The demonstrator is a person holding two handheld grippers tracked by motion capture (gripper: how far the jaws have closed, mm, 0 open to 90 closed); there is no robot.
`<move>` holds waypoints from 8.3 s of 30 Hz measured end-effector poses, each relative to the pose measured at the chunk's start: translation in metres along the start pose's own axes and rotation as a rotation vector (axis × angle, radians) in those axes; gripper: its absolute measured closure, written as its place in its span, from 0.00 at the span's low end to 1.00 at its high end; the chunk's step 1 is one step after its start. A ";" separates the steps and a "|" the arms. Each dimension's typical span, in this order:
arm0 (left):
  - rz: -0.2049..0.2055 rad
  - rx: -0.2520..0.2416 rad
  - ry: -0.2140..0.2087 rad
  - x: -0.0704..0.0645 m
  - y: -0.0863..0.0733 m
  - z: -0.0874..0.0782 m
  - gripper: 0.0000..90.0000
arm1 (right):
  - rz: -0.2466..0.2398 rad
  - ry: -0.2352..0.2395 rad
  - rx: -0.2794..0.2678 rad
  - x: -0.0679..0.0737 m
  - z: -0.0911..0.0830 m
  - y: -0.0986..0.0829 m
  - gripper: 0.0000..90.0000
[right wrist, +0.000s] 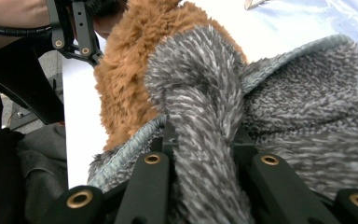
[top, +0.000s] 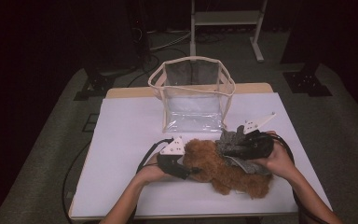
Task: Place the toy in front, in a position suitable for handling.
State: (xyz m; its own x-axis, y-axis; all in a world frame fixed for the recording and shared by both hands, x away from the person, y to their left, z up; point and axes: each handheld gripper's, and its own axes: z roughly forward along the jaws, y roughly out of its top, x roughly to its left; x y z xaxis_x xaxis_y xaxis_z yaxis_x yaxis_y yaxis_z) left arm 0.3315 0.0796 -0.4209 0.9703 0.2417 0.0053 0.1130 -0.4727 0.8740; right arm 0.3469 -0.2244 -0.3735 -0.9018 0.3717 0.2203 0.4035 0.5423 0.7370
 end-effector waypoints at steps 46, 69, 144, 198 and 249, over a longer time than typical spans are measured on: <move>0.037 -0.006 0.033 0.004 0.024 -0.038 0.34 | -0.009 0.011 -0.099 0.007 -0.010 -0.015 0.83; 0.139 0.004 0.031 -0.005 0.025 -0.048 0.40 | 0.227 -0.023 -0.157 -0.054 -0.043 -0.064 0.82; 0.111 -0.017 0.013 0.000 0.024 -0.038 0.40 | -0.027 0.035 -0.110 0.011 -0.009 0.002 0.81; -0.109 -0.080 -0.056 0.020 -0.024 -0.016 0.25 | -0.005 0.011 -0.039 0.006 0.009 -0.006 0.83; 0.366 0.021 0.059 -0.017 0.142 -0.027 0.37 | -0.286 -0.039 0.015 0.049 -0.077 0.140 0.82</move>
State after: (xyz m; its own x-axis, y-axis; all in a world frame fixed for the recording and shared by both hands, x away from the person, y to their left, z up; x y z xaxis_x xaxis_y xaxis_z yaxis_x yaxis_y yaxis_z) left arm 0.3248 0.0314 -0.2841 0.9334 0.1013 0.3443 -0.2345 -0.5543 0.7986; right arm 0.3471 -0.1884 -0.2106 -0.9729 0.2305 -0.0201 0.1361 0.6403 0.7560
